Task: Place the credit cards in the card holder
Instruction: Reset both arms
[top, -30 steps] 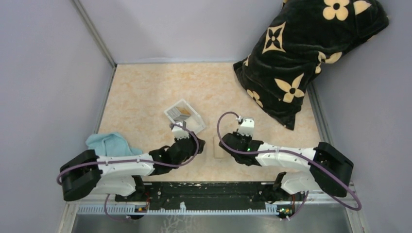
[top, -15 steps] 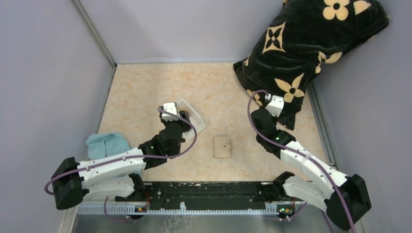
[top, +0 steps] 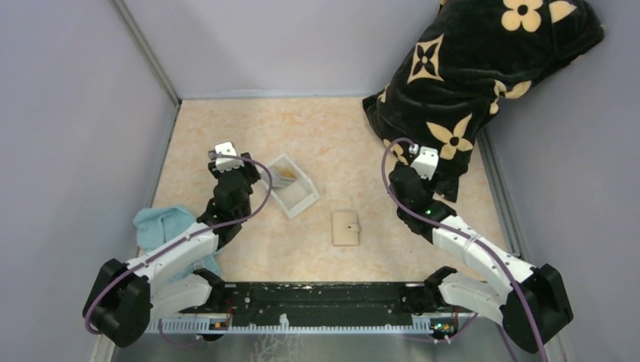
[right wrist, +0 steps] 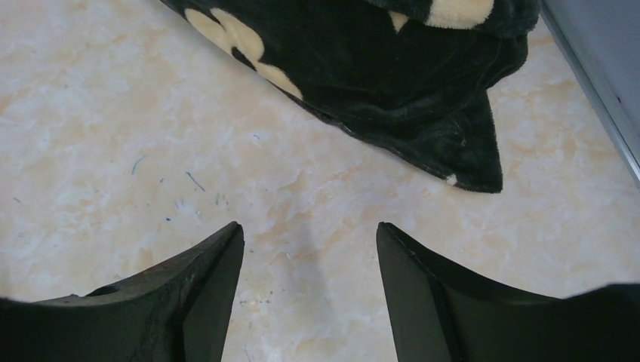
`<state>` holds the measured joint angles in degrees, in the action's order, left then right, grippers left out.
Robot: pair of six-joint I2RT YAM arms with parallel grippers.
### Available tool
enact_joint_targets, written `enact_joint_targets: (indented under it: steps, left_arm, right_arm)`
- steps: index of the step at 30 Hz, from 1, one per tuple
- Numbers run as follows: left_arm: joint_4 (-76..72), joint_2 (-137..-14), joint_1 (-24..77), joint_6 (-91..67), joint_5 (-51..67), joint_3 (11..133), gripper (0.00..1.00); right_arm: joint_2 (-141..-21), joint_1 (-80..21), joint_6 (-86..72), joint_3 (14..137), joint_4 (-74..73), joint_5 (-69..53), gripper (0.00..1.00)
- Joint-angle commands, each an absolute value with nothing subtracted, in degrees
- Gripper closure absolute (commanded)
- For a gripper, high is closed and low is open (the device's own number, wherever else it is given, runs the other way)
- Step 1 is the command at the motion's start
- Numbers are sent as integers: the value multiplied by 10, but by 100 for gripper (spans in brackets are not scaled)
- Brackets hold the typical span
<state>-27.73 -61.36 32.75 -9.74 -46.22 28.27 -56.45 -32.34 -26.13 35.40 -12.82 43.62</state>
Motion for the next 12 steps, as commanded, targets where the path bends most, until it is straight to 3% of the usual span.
enact_joint_targets:
  steps: [1,6,9,12]
  left_arm:
    - [-303,-601,305,-98,-398,266,31]
    - [-303,-599,293,-104,-388,251,28]
    - [-304,-600,290,-114,-381,246,27]
    - [-303,-605,288,-120,-374,249,27]
  right_arm:
    - [-587,-319,-285,386,-133,468,34]
    - [-595,-319,-306,385,-137,477,34]
    - [-588,-319,-305,382,-135,476,39]
    - [-572,-319,-304,371,-123,483,36]
